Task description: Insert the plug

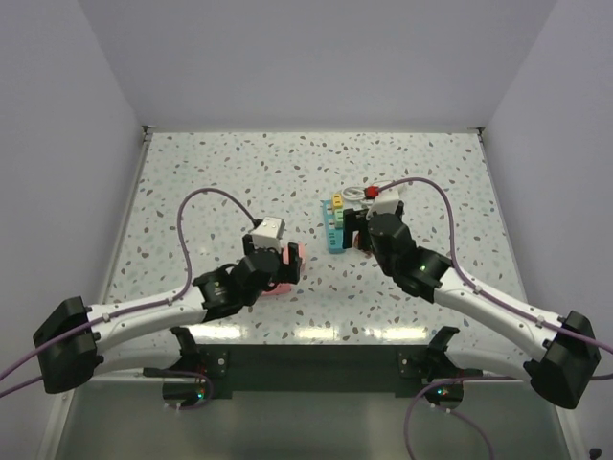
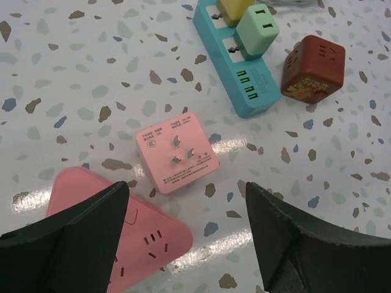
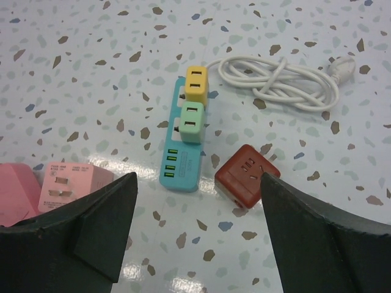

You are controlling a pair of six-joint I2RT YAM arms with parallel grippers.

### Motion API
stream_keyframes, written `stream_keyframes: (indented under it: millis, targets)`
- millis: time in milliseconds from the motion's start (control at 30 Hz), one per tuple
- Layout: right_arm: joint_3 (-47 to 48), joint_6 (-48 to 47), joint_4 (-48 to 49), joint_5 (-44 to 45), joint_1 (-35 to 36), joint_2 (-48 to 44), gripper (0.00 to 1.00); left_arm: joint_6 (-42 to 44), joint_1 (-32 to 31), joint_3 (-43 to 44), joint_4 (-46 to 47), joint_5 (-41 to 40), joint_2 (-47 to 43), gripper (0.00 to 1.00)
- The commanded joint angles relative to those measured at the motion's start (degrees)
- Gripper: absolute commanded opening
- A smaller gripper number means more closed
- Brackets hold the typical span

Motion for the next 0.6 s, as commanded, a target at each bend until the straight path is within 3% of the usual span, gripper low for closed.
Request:
stream_keyframes:
  millis: [0,567]
  targets:
    - [0.16,1.29,1.05,-1.27,-0.18,-1.45,0.85,-2.95,-0.5,3.19,-1.49,-6.15,1.87,0.82]
    - [-2.48,1.99,1.23,-3.55,-0.18,-7.16,0.85,-2.16,1.0,12.51,-2.02,-6.68,18.13,0.67]
